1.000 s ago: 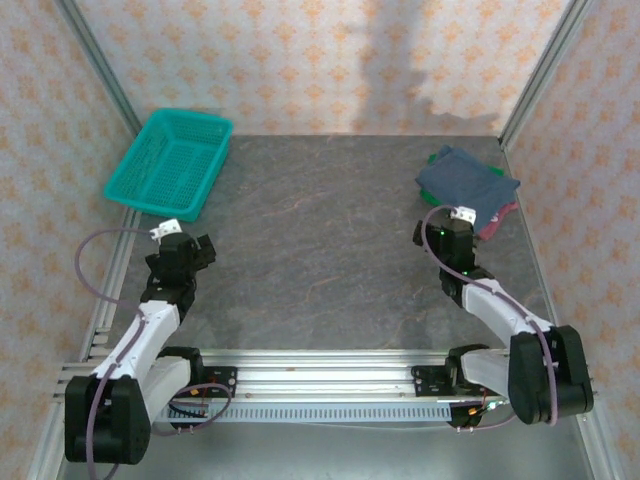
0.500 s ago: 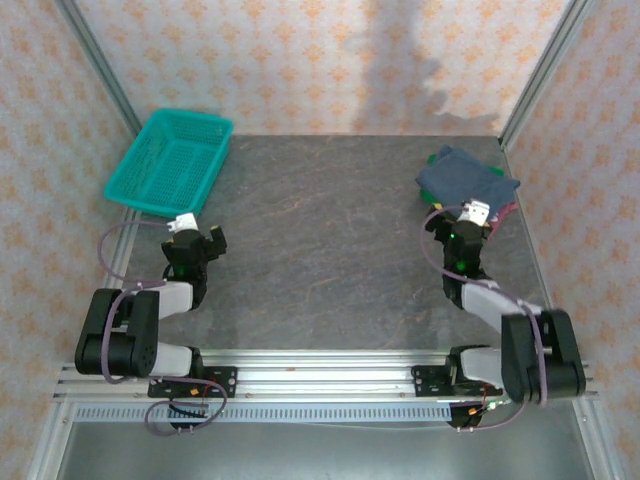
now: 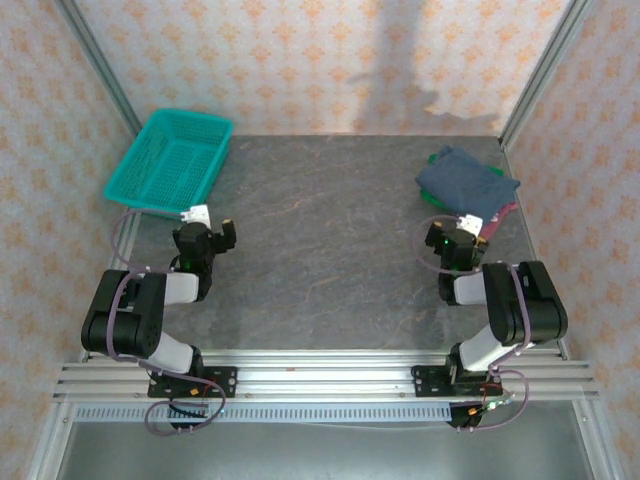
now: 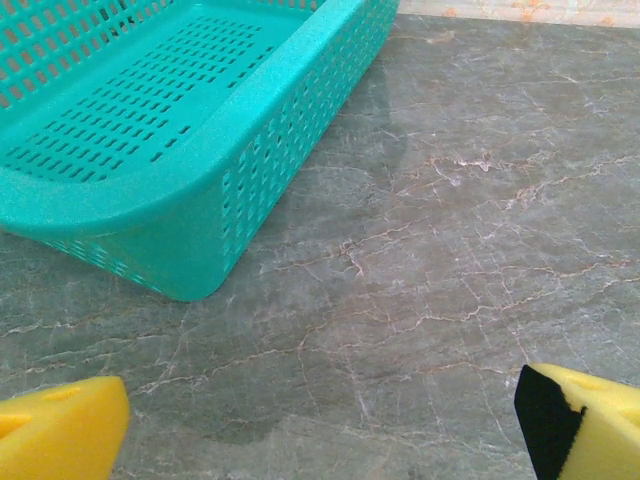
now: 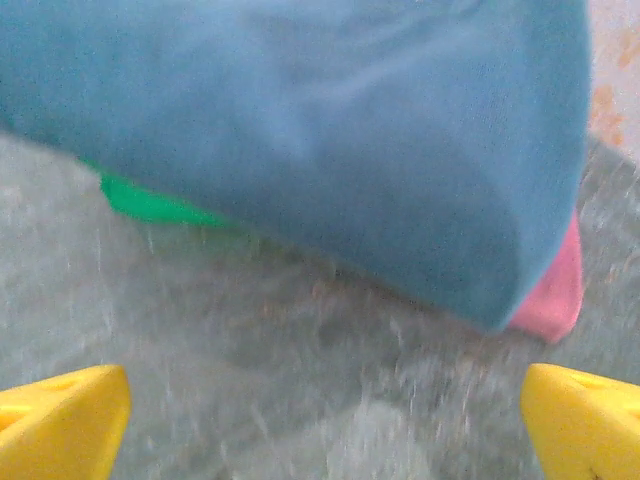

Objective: Fold and stack the t-shirts

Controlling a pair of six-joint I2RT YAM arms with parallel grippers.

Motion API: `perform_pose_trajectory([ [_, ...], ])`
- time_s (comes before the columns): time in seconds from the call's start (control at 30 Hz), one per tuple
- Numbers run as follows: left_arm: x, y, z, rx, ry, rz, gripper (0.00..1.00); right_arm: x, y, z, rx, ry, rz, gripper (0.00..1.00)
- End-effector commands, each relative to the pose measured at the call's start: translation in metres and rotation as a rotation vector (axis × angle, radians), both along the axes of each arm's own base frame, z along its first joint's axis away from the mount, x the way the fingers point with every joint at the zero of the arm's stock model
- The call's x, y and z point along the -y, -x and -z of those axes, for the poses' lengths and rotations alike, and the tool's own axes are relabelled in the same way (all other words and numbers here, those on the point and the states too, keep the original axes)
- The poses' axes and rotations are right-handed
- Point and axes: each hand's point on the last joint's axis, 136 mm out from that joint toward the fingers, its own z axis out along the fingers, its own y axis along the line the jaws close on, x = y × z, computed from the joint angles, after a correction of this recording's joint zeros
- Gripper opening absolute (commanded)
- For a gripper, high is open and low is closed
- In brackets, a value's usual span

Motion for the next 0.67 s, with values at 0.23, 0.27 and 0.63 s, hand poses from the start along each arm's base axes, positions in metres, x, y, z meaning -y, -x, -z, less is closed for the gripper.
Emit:
perform_pose_trajectory([
  [0.23, 0.005, -0.008, -0.012, 0.021, -0.042, 0.012, 1.00, 0.001, -0.011, -0.023, 0.083, 0.003, 0.013, 0.99],
  [0.27, 0.005, -0.008, -0.011, 0.020, -0.044, 0.013, 1.00, -0.002, -0.012, -0.022, 0.071, 0.001, -0.006, 0.99],
  [0.63, 0.006, -0.008, -0.012, 0.017, -0.055, 0.014, 1.00, -0.005, -0.013, -0.020, 0.062, -0.001, -0.026, 0.99],
])
